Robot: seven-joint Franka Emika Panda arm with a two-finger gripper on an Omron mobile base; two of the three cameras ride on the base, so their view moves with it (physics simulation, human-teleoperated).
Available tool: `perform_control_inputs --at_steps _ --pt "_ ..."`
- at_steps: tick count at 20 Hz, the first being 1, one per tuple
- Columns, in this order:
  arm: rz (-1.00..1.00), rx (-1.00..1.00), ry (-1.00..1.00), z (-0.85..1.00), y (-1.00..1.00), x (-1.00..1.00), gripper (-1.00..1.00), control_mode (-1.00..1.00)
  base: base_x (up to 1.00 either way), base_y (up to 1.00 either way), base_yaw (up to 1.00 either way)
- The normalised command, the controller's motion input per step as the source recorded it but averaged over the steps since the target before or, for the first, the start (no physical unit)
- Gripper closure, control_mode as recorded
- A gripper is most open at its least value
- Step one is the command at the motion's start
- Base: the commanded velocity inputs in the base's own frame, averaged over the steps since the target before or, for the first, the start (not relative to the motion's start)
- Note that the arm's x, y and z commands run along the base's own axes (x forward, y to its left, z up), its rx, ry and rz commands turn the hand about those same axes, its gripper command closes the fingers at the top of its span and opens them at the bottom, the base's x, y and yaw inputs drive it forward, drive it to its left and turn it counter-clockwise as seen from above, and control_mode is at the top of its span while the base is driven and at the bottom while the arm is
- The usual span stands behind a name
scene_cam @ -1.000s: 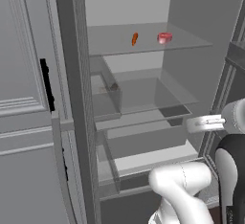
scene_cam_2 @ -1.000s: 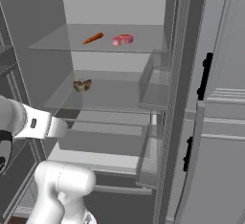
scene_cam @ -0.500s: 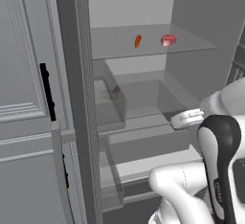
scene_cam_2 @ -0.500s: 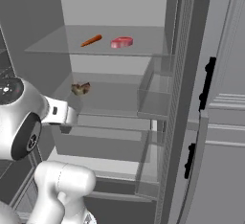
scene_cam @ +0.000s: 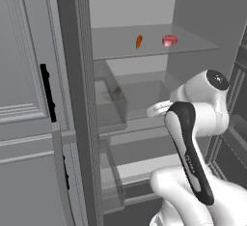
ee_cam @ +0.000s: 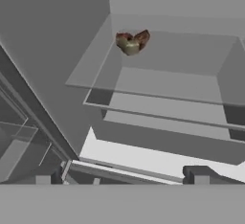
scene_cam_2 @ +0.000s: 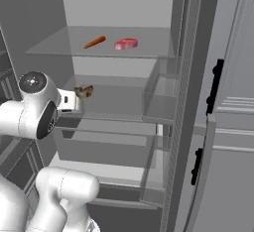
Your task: Place one carrot and one steak in each tupperware on the nearby counter, to pack two identical lunches.
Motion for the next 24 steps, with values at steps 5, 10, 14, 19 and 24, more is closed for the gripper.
perform_control_inputs --at_steps 5,10,14,19,24 --pt "0.01 0.0 0.1 -0.1 0.25 0.66 -1.0 -1.0 0.0 0.0 0.0" --pt "0.02 0.0 0.07 -0.16 0.28 0.57 -1.0 -1.0 0.0 0.0 0.0" --pt "0.05 0.0 0.0 -0.28 0.25 0.6 -1.0 -1.0 0.0 0.0 0.0" --pt "0.03 0.0 -0.05 -0.44 0.05 0.44 -1.0 -1.0 0.0 0.0 0.0" --pt "0.02 0.0 -0.04 -0.14 0.05 0.5 -1.0 -1.0 0.0 0.0 0.0"
